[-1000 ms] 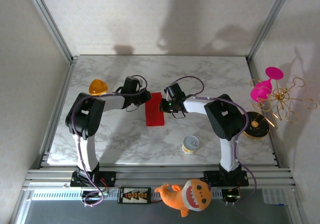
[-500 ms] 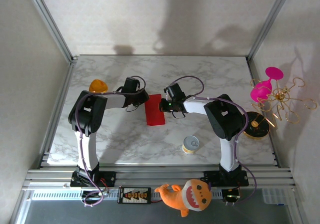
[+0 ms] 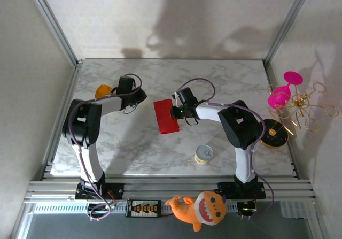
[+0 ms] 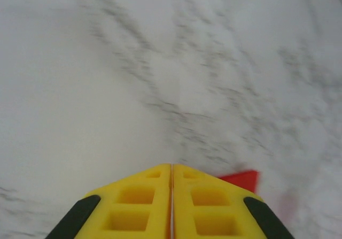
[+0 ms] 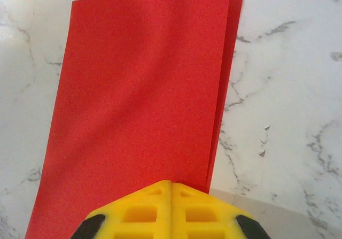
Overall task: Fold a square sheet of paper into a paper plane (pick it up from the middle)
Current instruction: First fold in half a square sheet of paper at the center of the table.
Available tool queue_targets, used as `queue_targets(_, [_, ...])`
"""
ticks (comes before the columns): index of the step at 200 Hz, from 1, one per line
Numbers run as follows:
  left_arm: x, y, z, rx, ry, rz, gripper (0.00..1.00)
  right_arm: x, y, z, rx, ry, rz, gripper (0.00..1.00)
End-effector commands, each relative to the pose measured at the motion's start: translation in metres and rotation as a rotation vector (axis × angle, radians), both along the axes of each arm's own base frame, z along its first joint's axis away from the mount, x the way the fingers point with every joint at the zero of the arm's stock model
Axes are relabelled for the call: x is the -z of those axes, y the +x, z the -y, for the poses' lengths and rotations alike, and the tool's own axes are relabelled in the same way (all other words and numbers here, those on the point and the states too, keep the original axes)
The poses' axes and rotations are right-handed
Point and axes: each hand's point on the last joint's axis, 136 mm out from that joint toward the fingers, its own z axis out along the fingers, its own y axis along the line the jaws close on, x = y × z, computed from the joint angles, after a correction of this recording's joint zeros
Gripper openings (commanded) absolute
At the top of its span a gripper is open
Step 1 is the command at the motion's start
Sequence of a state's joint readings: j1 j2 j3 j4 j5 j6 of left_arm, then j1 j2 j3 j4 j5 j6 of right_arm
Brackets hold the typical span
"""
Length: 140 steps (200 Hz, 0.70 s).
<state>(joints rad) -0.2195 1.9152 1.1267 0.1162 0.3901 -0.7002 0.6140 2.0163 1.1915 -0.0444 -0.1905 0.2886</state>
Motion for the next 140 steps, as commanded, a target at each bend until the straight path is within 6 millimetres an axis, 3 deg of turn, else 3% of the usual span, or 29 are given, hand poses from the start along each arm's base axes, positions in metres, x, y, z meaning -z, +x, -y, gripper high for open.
queue_targets(1, [-0.025,-0.013,0.033,0.104,-0.112,0.061,0.1,0.08,-0.059,0.073,-0.053,-0.333,-0.254,0.03])
queue_targets(34, [-0.005,-0.025,0.058,0.161,-0.112,0.009,0.1,0.077,-0.056,0.061,-0.126,-0.299,-0.249,0.03])
queue_targets(69, [0.025,-0.017,0.06,0.141,-0.079,-0.067,0.09,0.084,-0.057,0.069,-0.124,-0.325,-0.267,0.03])
queue_targets(108, [0.058,-0.015,0.038,0.064,0.028,-0.15,0.1,0.089,-0.057,0.08,-0.105,-0.349,-0.278,0.03])
queue_targets(140, [0.076,-0.019,0.002,-0.018,0.107,-0.208,0.09,0.092,-0.057,0.085,-0.098,-0.367,-0.284,0.03])
